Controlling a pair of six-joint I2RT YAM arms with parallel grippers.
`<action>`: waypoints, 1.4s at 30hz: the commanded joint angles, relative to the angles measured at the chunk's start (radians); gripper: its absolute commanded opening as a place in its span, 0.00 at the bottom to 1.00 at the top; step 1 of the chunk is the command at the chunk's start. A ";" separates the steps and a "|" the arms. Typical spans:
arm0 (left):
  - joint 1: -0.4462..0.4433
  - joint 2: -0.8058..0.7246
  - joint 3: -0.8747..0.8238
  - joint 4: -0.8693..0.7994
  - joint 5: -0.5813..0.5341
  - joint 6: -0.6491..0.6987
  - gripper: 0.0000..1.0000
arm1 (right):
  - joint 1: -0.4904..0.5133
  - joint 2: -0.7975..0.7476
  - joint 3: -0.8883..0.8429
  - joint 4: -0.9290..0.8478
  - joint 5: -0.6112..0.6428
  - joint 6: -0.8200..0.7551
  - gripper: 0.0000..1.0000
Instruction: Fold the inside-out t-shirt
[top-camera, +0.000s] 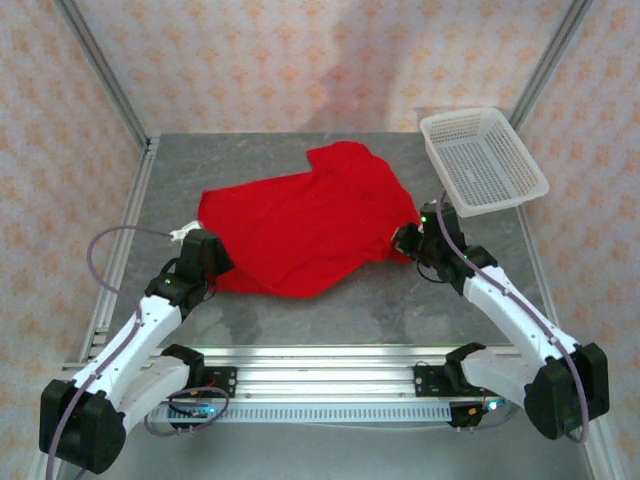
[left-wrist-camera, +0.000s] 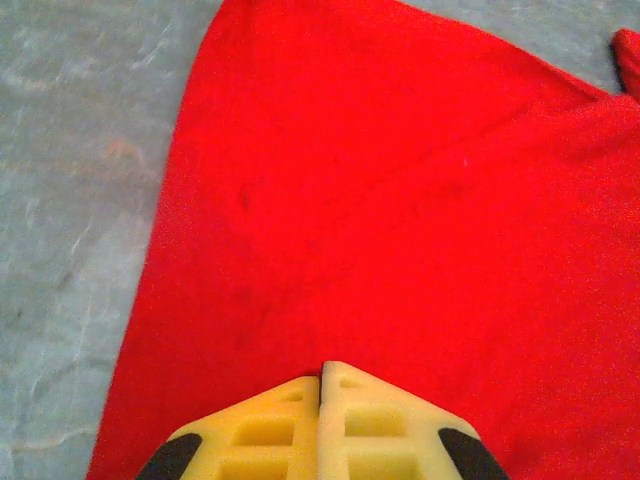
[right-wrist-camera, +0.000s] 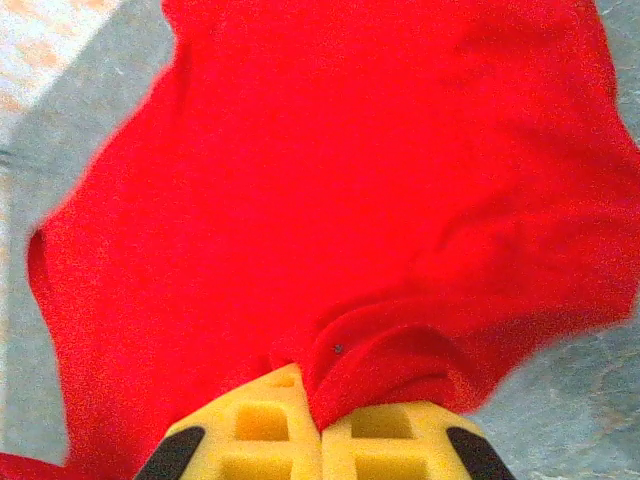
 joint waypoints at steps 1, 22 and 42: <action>0.006 -0.080 -0.061 -0.088 -0.091 -0.134 0.03 | -0.001 -0.097 -0.090 -0.020 0.061 0.133 0.00; 0.008 -0.067 0.292 -0.218 -0.028 0.013 0.49 | 0.034 0.113 0.396 -0.328 0.025 -0.204 0.55; 0.250 1.136 0.904 -0.205 0.009 -0.062 0.00 | -0.084 0.989 0.763 -0.282 0.128 -0.185 0.00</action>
